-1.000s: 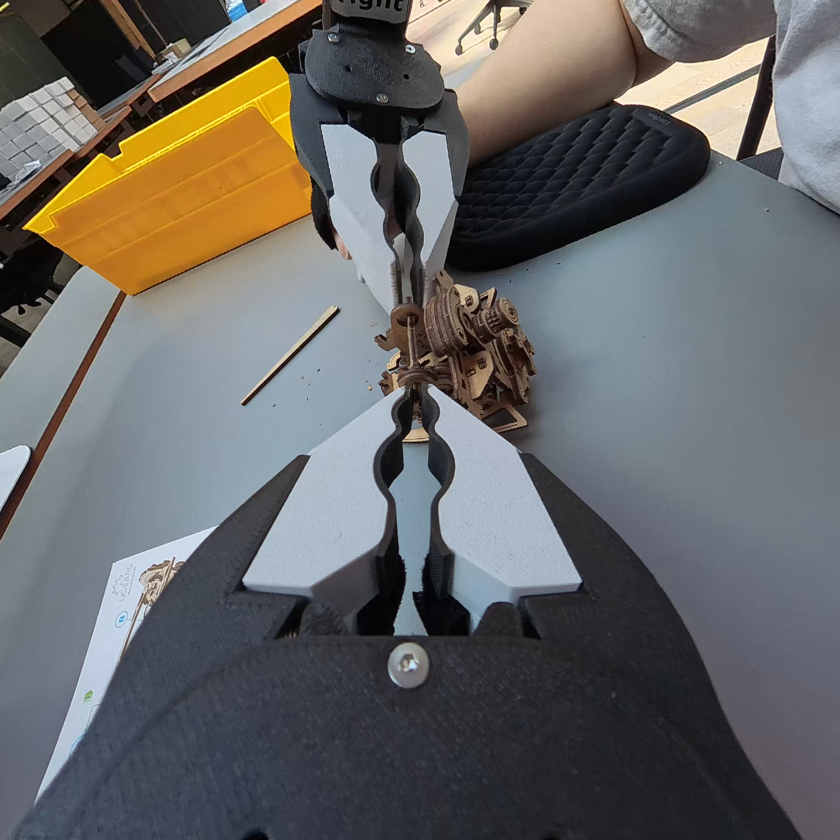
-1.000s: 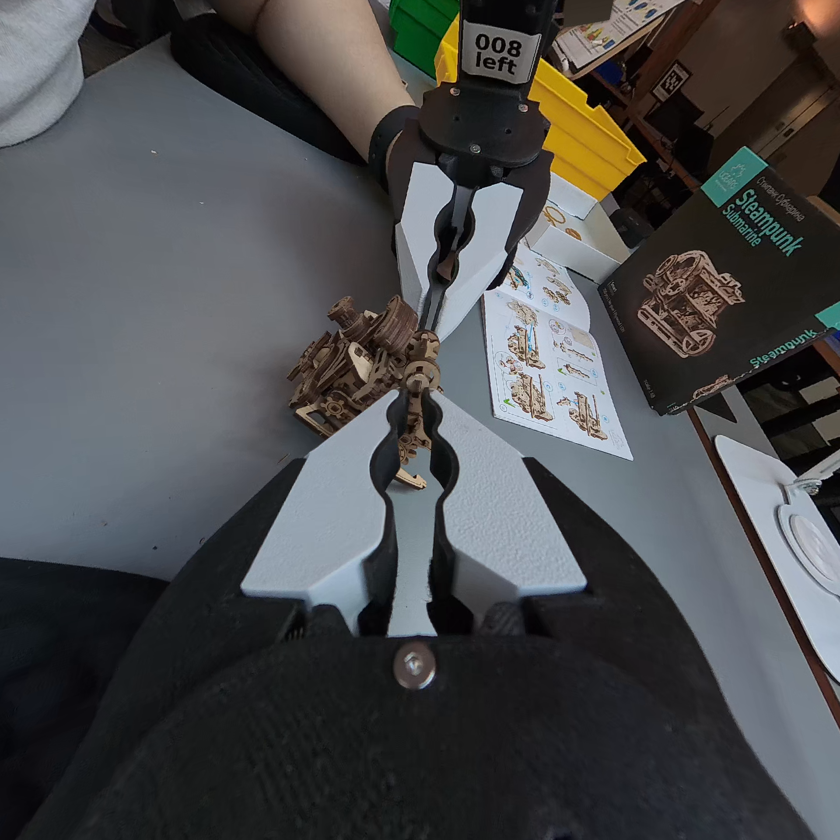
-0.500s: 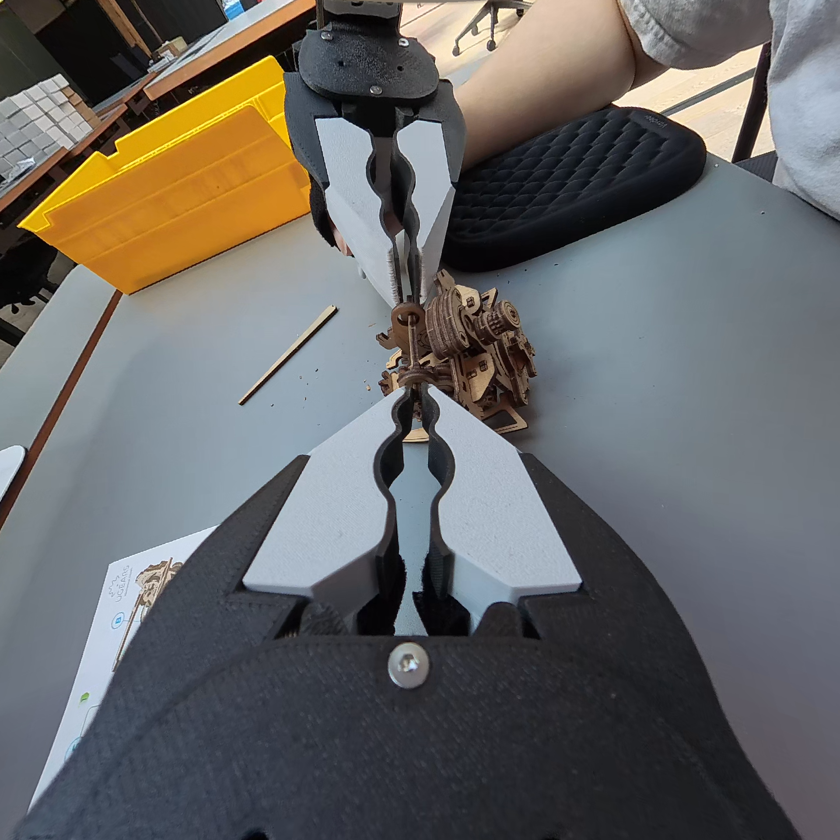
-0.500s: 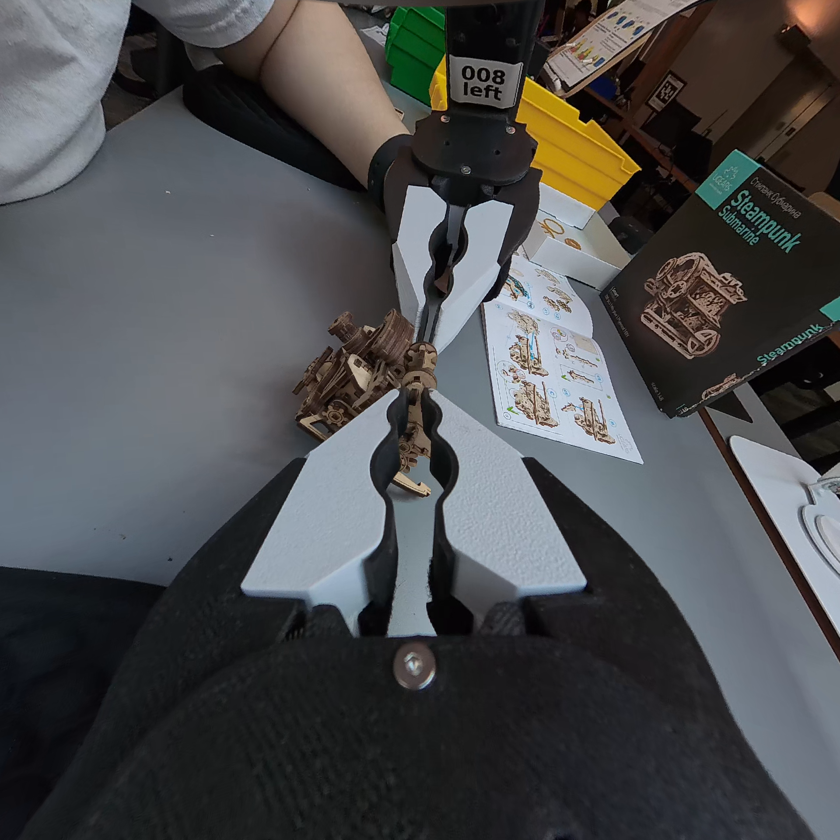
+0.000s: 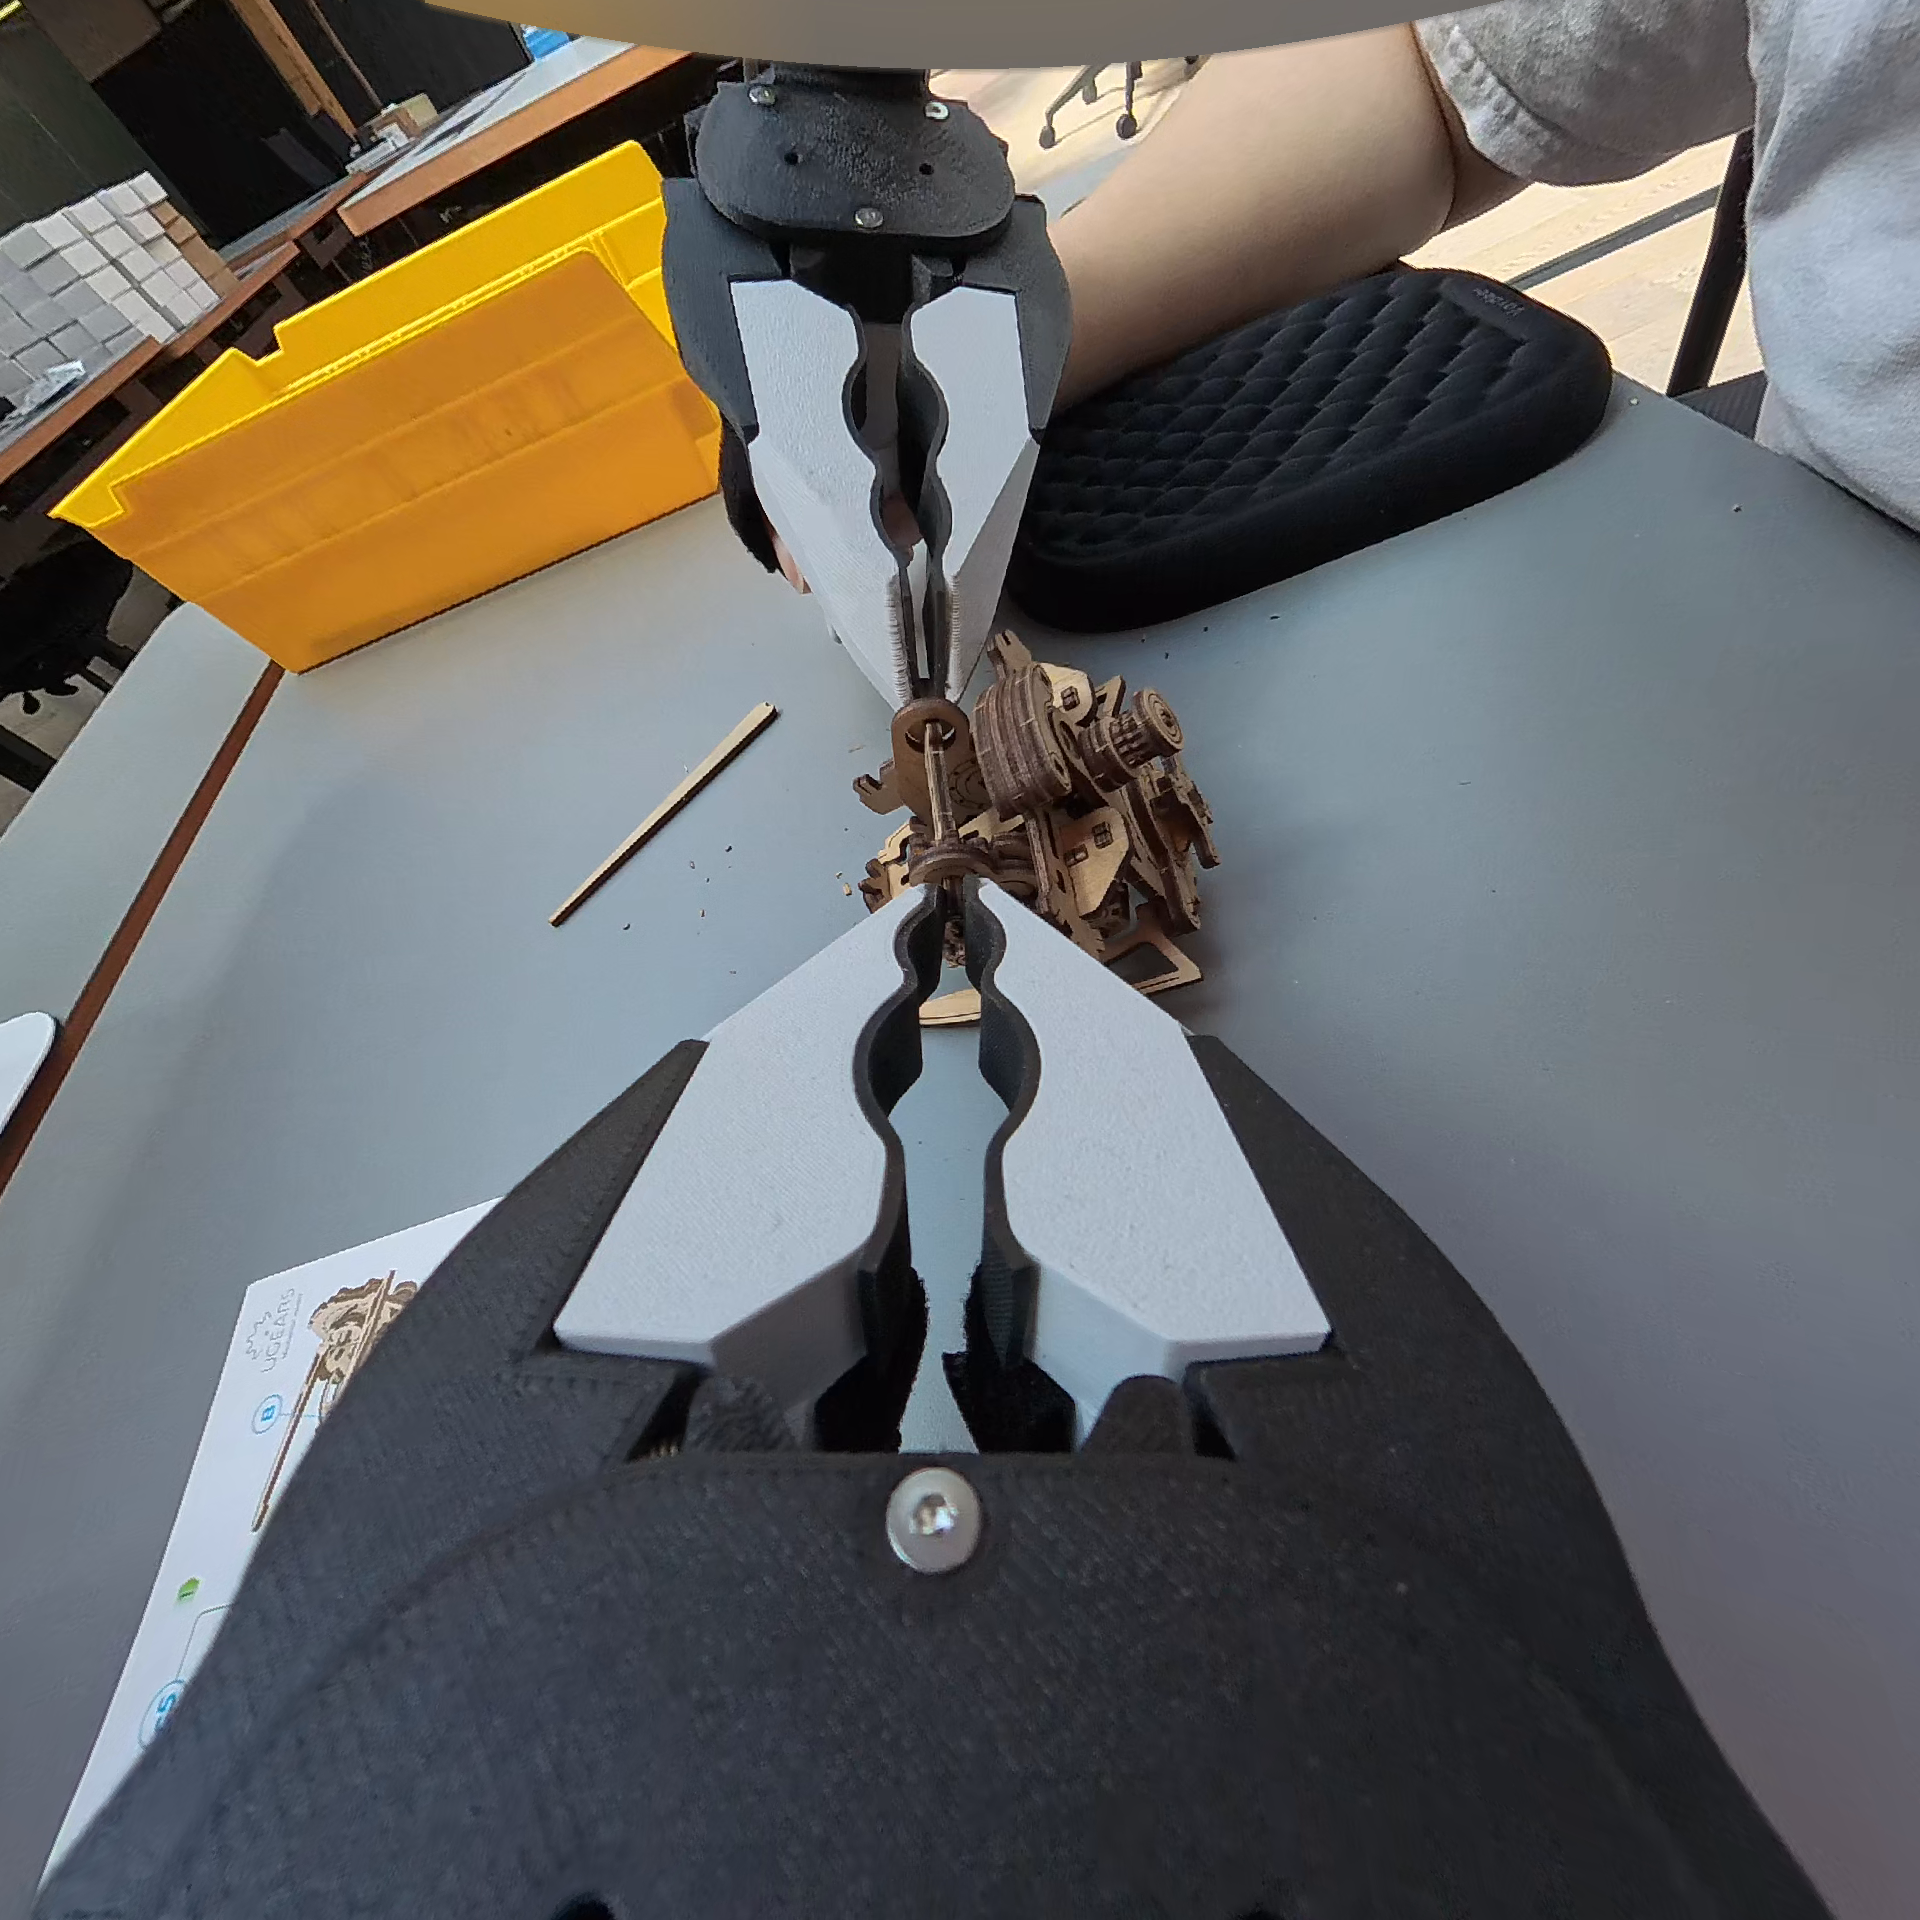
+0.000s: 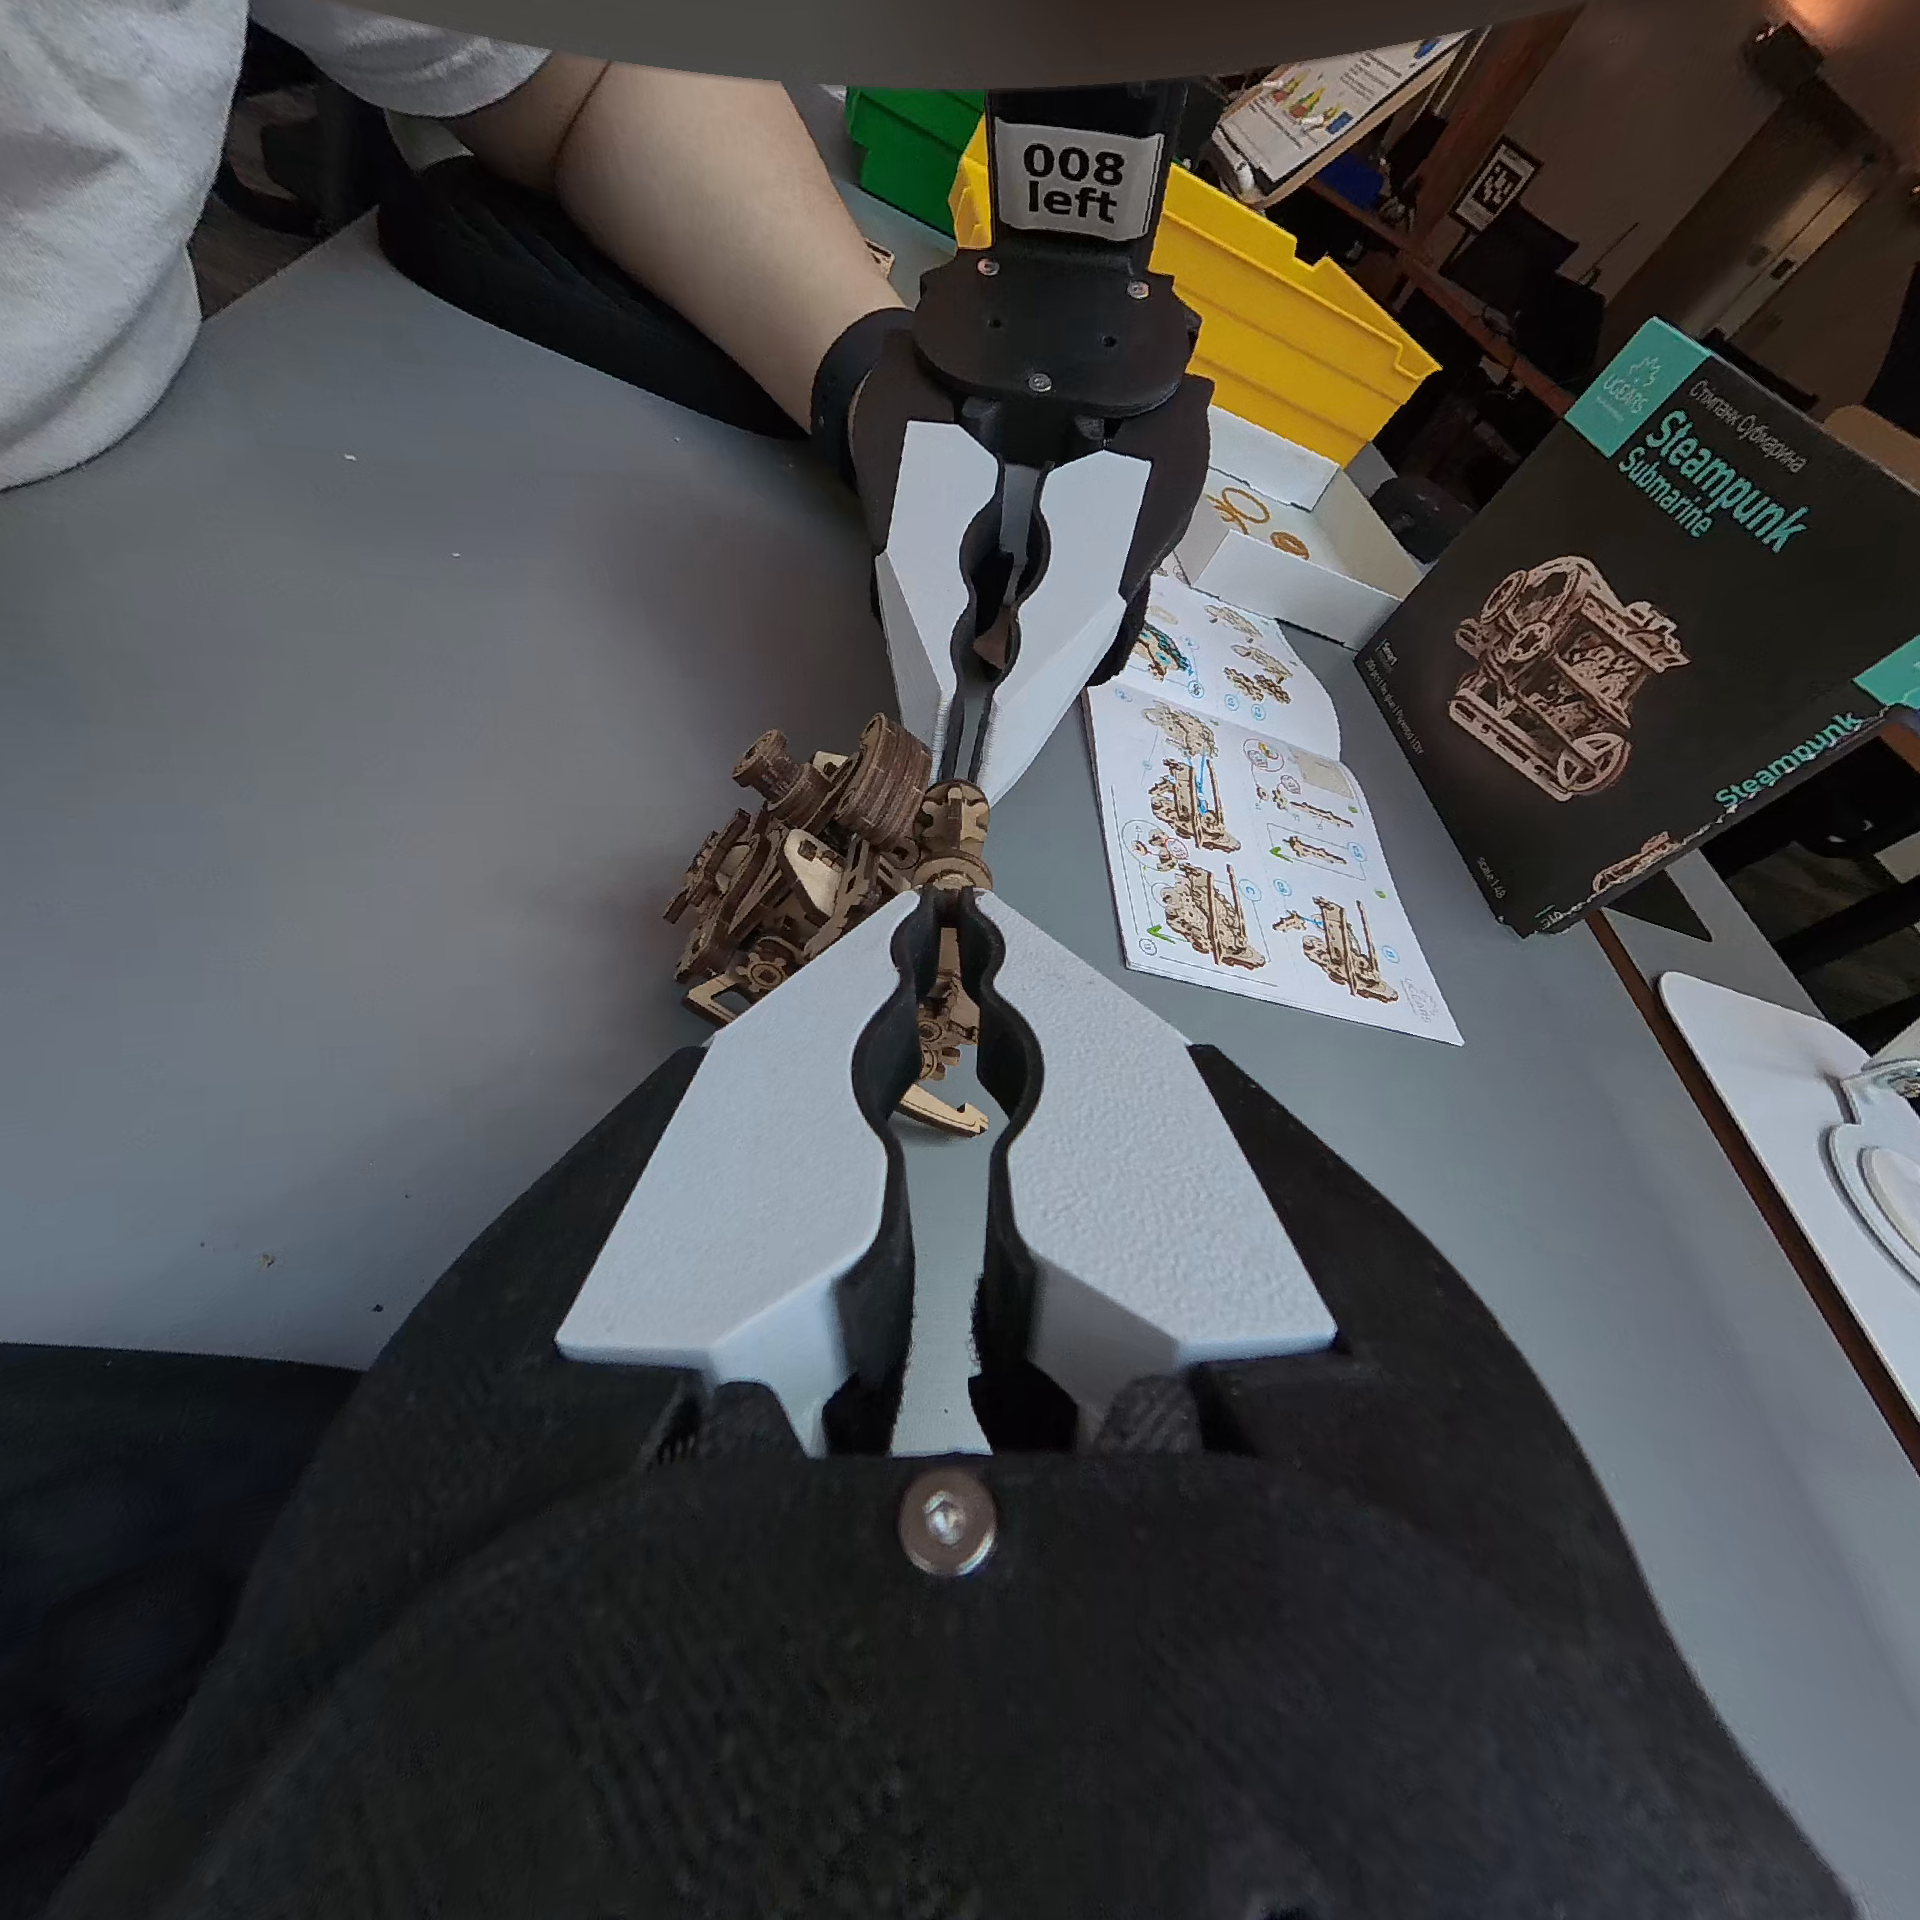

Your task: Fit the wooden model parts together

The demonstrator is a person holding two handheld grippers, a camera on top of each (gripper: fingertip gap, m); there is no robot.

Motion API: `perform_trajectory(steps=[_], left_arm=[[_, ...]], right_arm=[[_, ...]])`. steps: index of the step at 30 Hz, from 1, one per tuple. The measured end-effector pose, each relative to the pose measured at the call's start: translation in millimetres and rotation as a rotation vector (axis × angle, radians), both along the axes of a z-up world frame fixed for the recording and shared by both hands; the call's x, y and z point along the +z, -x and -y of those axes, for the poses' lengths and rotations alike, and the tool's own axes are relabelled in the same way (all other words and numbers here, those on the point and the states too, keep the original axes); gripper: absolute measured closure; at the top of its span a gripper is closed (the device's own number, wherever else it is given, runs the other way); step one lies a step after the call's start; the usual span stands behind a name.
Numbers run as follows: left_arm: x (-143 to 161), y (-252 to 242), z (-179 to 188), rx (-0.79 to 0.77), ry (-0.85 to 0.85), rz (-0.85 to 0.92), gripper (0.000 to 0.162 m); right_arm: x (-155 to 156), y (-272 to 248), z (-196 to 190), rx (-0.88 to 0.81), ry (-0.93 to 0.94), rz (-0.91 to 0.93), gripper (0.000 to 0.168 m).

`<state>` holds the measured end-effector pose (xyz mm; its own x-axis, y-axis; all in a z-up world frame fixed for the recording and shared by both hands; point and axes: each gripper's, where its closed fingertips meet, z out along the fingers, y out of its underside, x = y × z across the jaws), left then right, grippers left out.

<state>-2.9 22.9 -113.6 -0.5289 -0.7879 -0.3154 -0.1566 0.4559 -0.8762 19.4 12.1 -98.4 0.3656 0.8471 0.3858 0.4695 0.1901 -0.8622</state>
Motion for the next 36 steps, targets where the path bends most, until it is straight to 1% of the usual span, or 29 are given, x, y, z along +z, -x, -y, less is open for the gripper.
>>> perform_trajectory(steps=[6, 12, 21, 36], left_arm=[[-5.0, -1.4, 0.0, 0.009, -0.016, -0.029, 0.161], [-5.5, -1.6, 0.6, 0.028, 0.019, -0.056, 0.162], [-5.9, -2.0, 0.6, 0.051, 0.022, -0.056, 0.162], [-7.8, -2.1, -0.5, 0.058, 0.052, -0.091, 0.162]], right_arm=[[-0.2, 1.0, 0.5, 0.011, 0.030, -0.027, 0.168], [-1.5, 1.0, 1.5, 0.010, 0.068, -0.040, 0.168], [-2.4, 0.6, 1.1, 0.000, 0.103, -0.058, 0.168], [-4.4, 1.7, 0.2, -0.020, 0.107, -0.048, 0.168]])
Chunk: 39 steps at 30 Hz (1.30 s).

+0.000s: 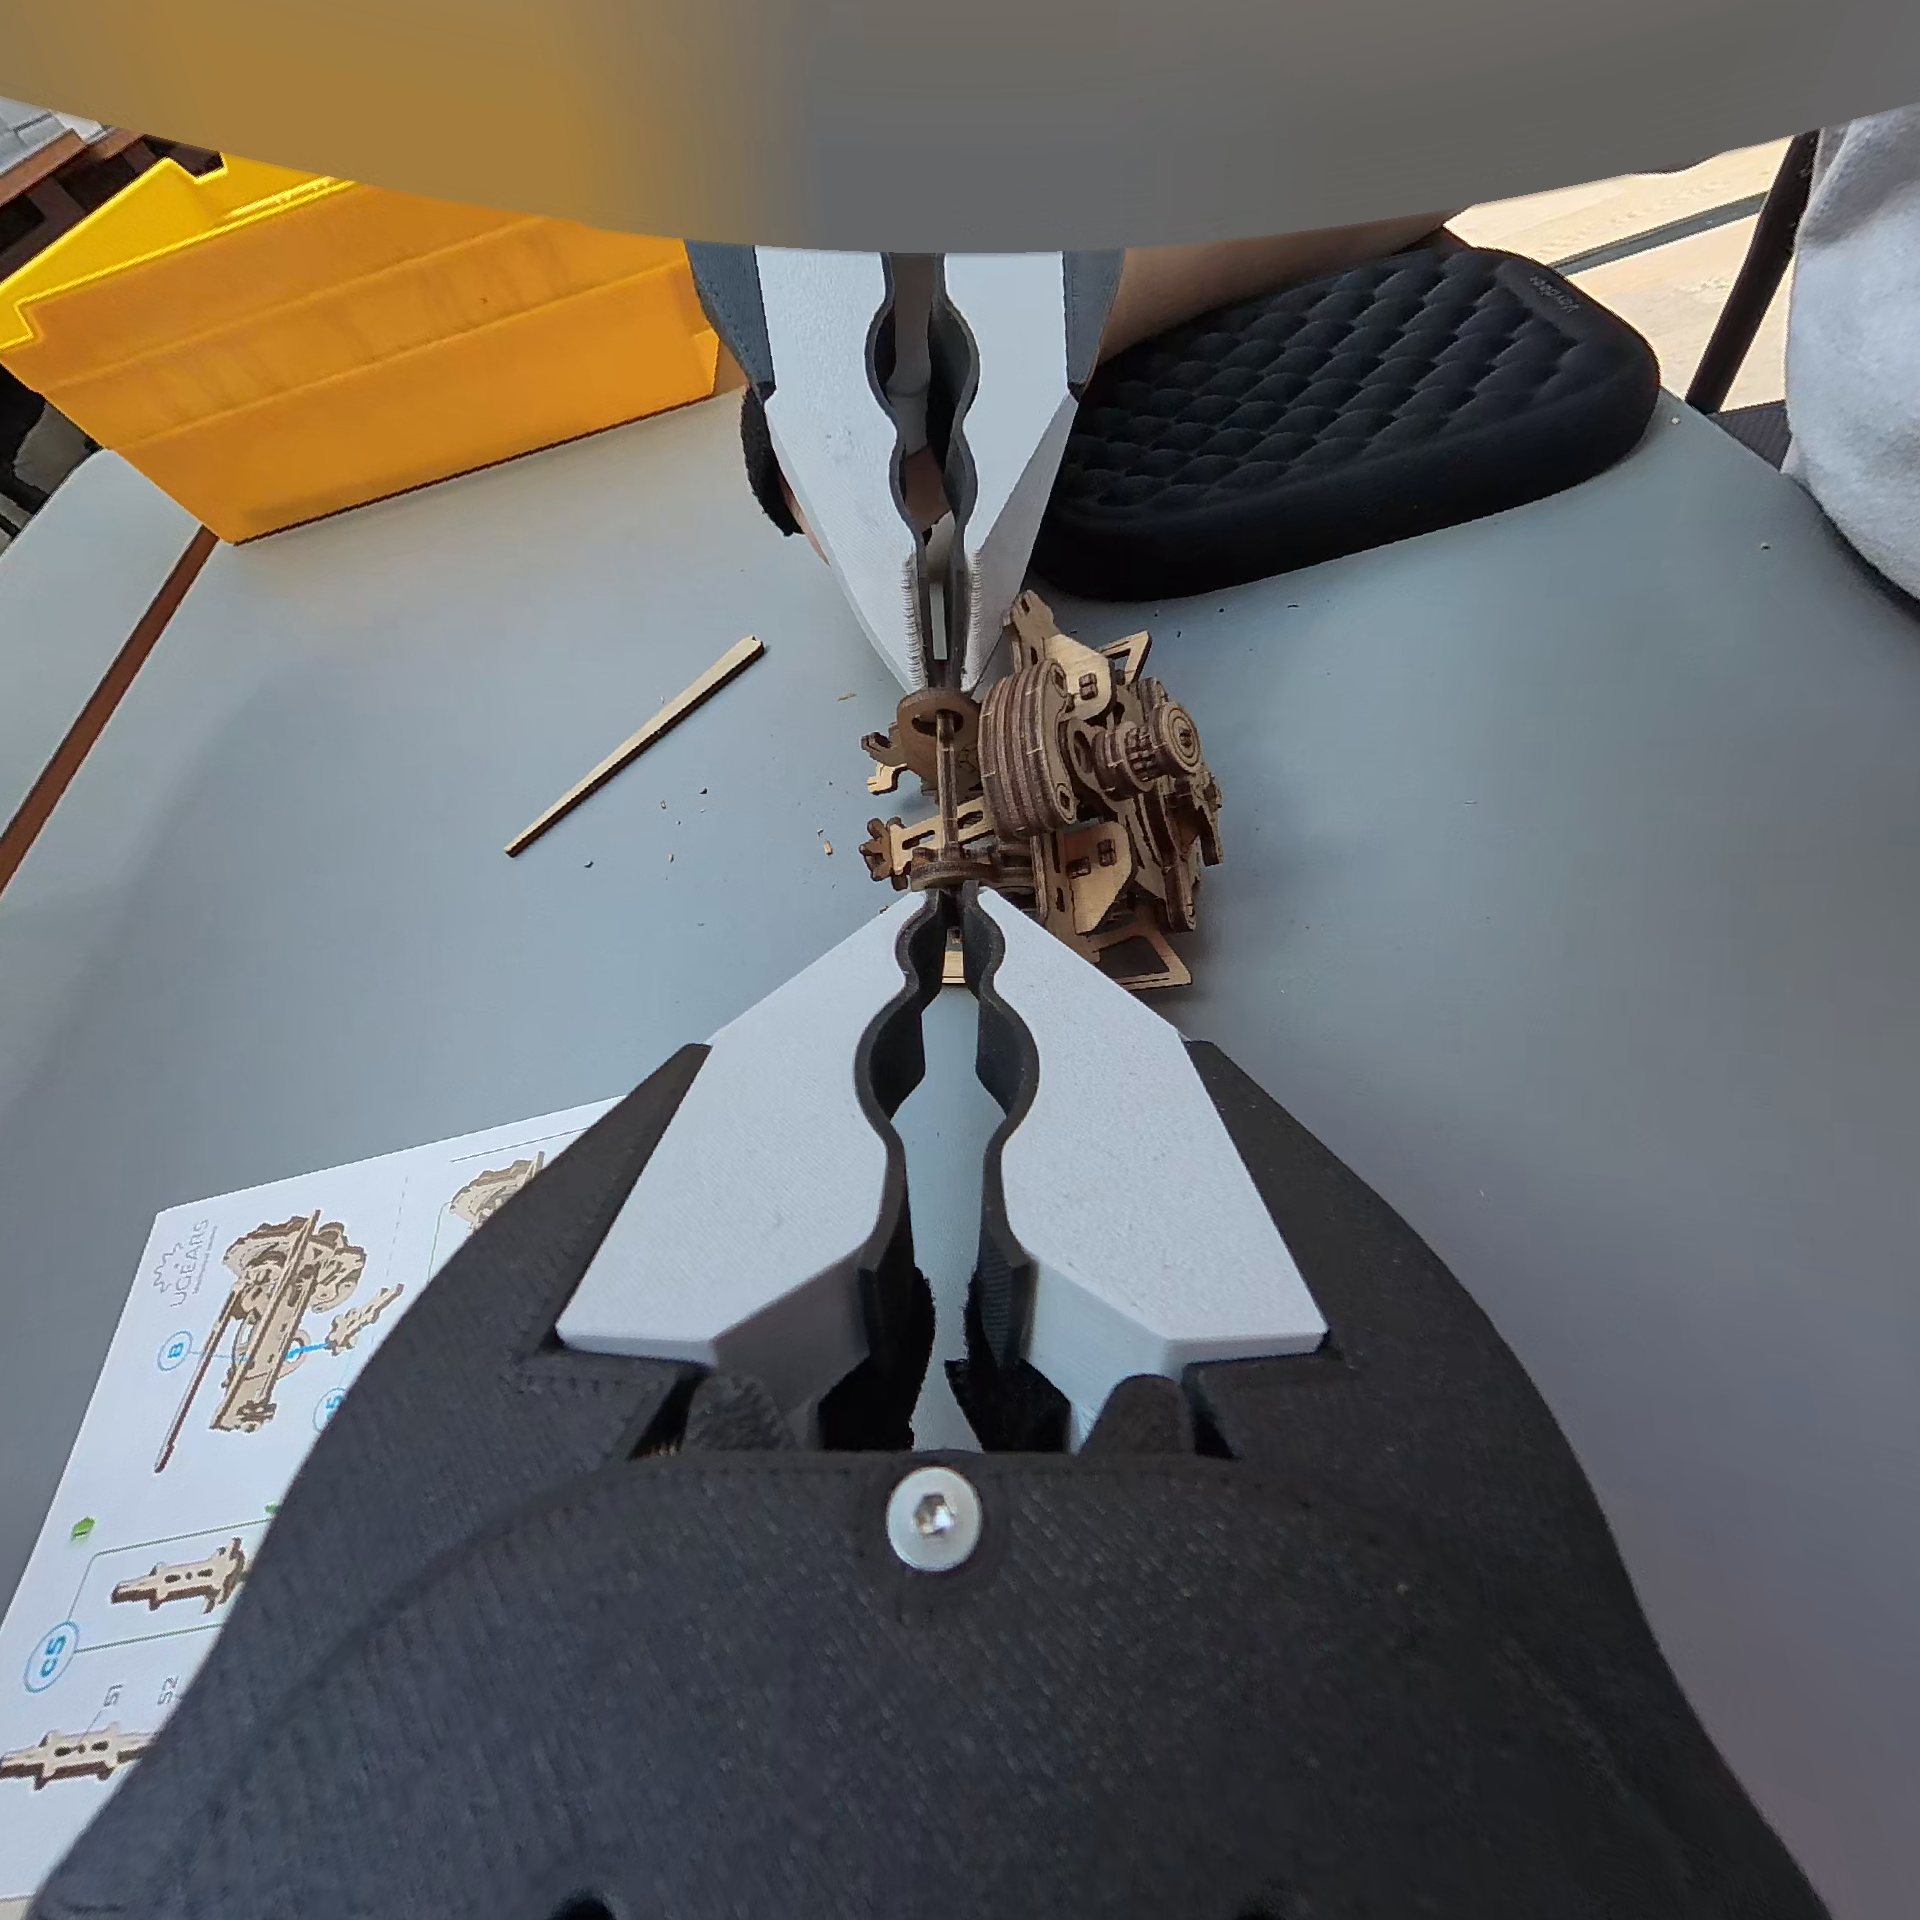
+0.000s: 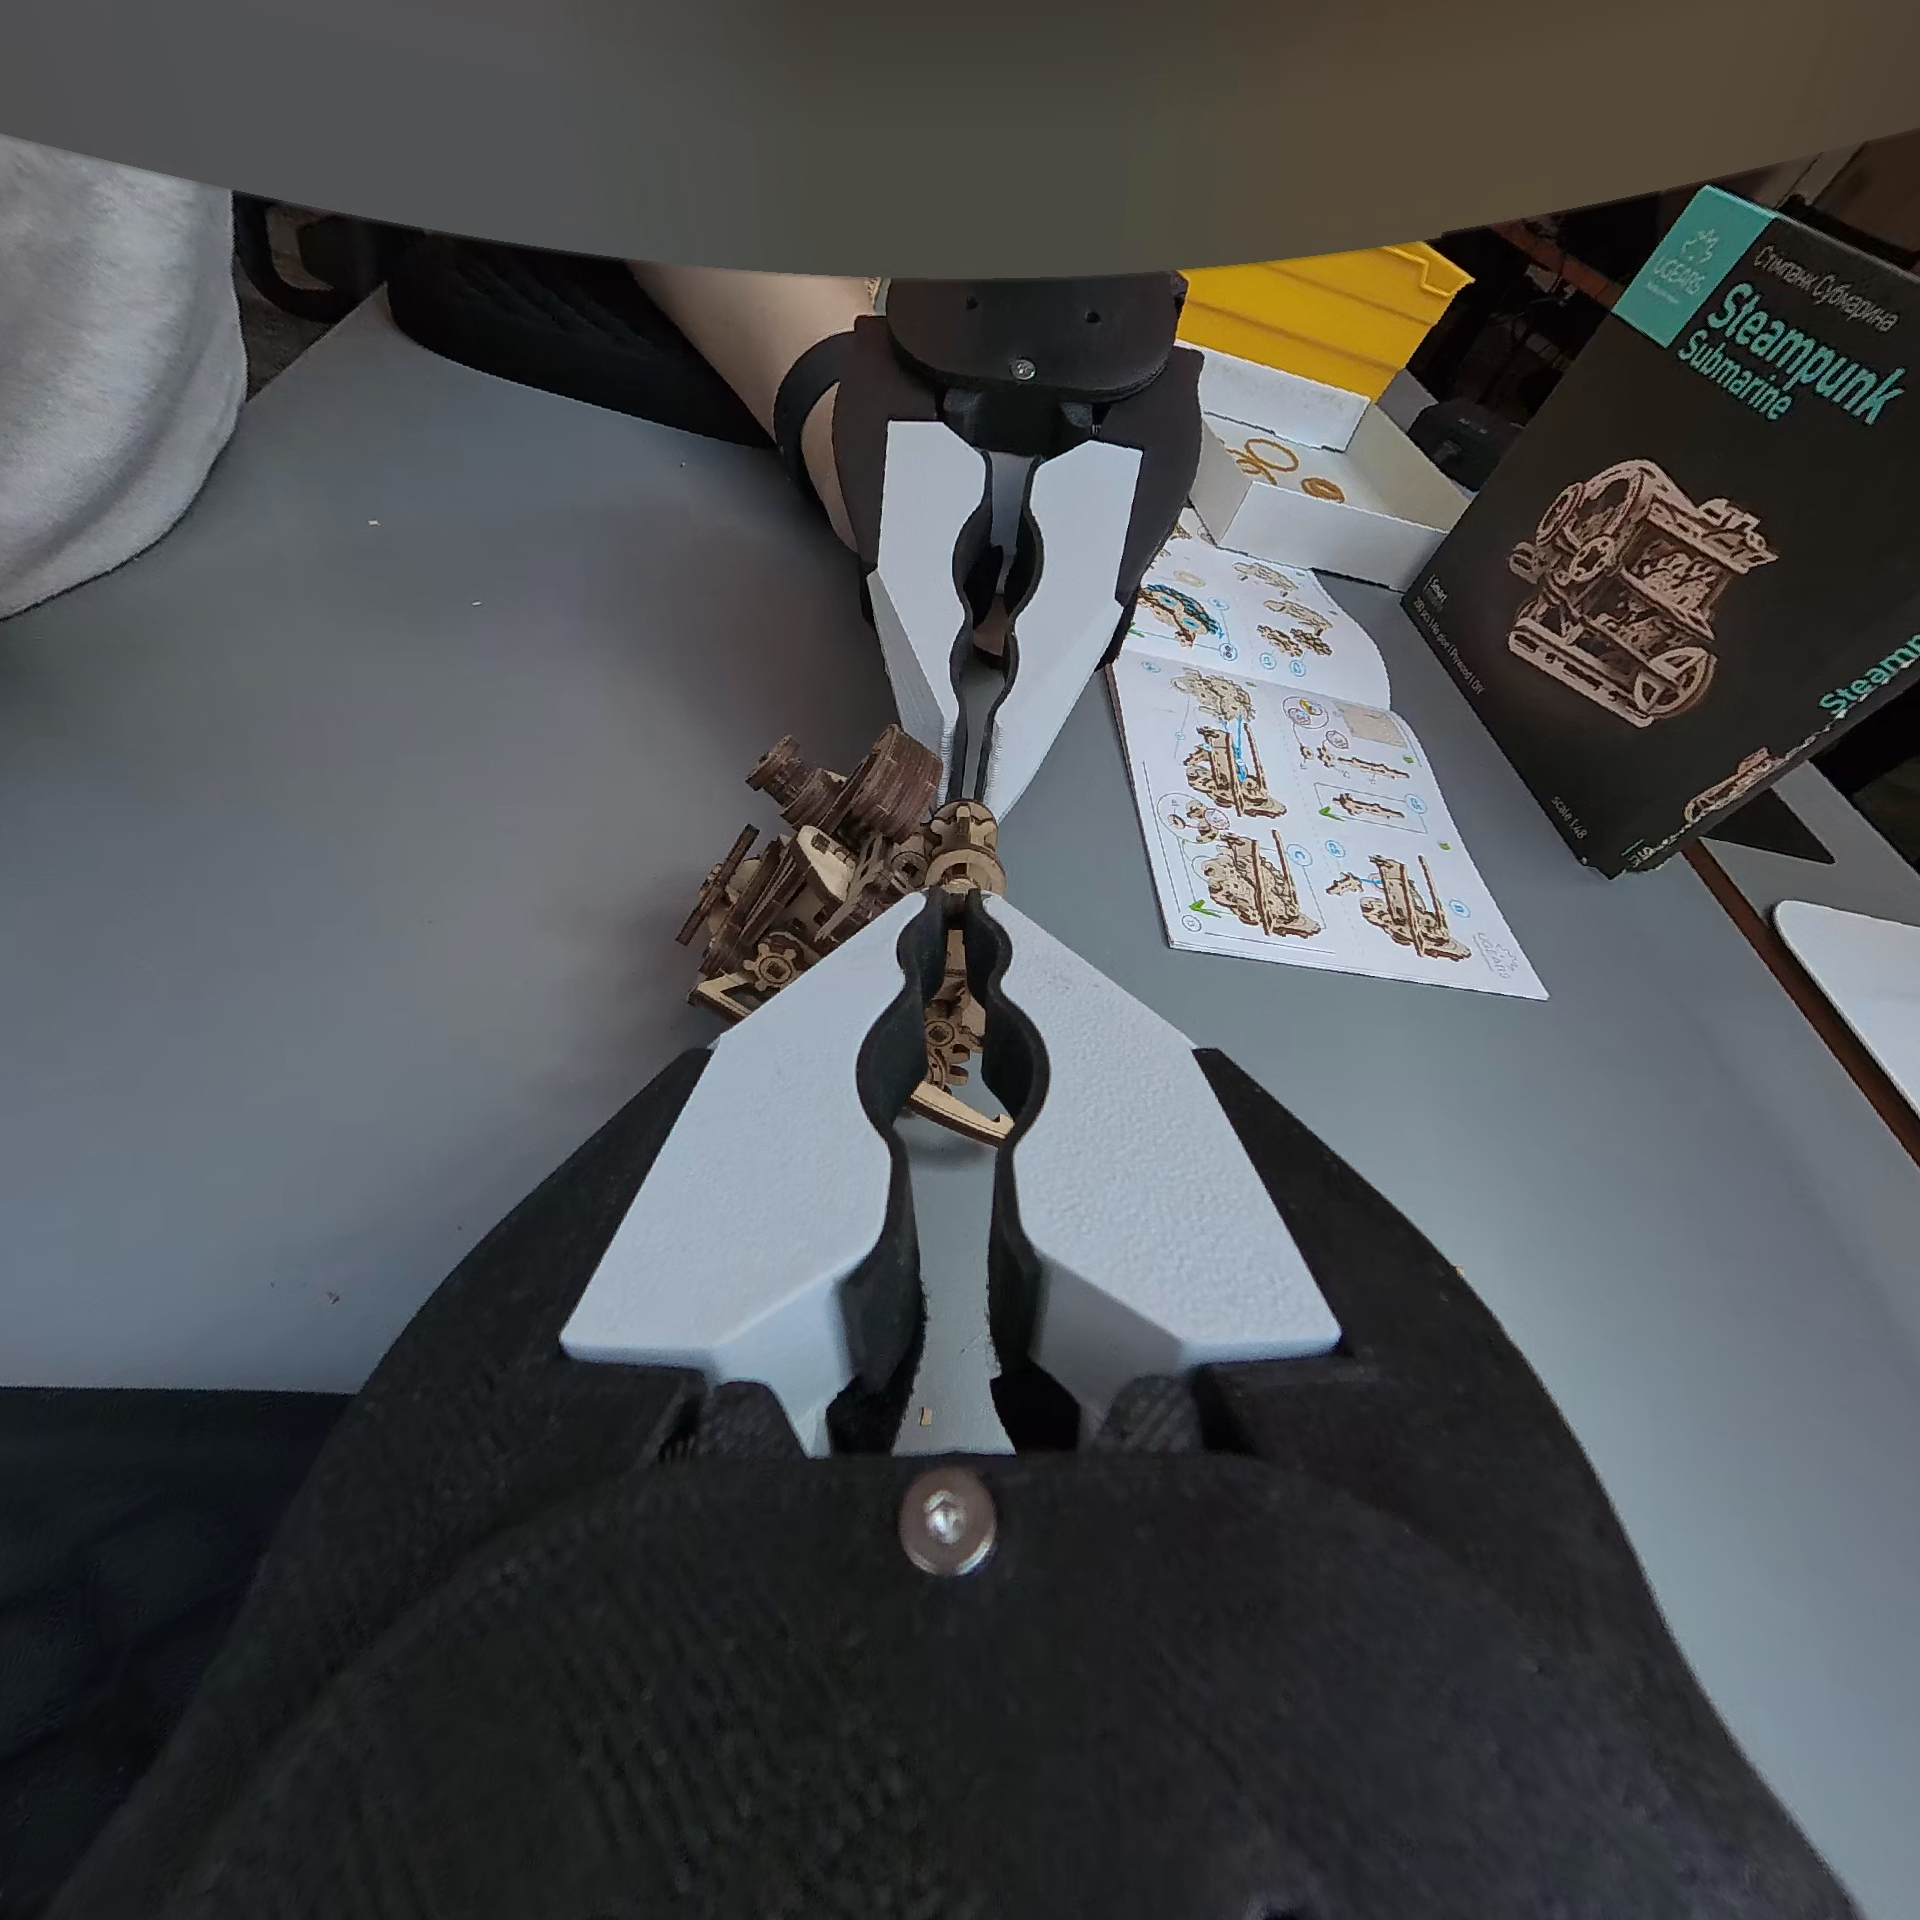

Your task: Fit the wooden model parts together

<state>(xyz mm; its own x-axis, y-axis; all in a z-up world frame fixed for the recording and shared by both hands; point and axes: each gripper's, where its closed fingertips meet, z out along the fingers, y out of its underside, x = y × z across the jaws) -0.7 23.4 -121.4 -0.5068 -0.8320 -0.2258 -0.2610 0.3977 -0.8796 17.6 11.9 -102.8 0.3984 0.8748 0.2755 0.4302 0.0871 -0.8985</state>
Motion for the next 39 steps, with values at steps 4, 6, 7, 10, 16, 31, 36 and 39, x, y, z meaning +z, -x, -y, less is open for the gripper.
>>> perform_trajectory(steps=[4, 6, 7, 10, 16, 31, 36, 39], left_arm=[[0, 0, 0, 0.003, 0.003, -0.006, 0.162], [0, 0, -1, 0.004, 0.002, -0.006, 0.162], [-1, 0, -1, 0.005, 0.002, -0.008, 0.162], [-2, 0, -1, 0.006, -0.003, -0.014, 0.162], [-6, 0, 5, -0.015, -0.022, -0.034, 0.162], [10, -1, 4, 0.017, -0.088, 0.146, 0.162], [16, -1, 2, 0.039, -0.118, 0.216, 0.162], [18, -1, 1, 0.040, -0.107, 0.228, 0.162]], right_arm=[[0, 1, -1, 0.000, 0.008, -0.010, 0.168], [0, 1, -1, -0.001, 0.011, -0.013, 0.168], [0, 1, 0, -0.001, 0.008, -0.011, 0.168], [0, 1, 0, -0.003, 0.009, -0.006, 0.168], [9, 9, 2, 0.023, -0.002, -0.062, 0.168], [21, -8, 11, -0.004, -0.031, 0.053, 0.162], [19, -17, 11, 0.007, -0.007, 0.045, 0.163], [12, -17, 10, 0.007, 0.011, 0.067, 0.163]])
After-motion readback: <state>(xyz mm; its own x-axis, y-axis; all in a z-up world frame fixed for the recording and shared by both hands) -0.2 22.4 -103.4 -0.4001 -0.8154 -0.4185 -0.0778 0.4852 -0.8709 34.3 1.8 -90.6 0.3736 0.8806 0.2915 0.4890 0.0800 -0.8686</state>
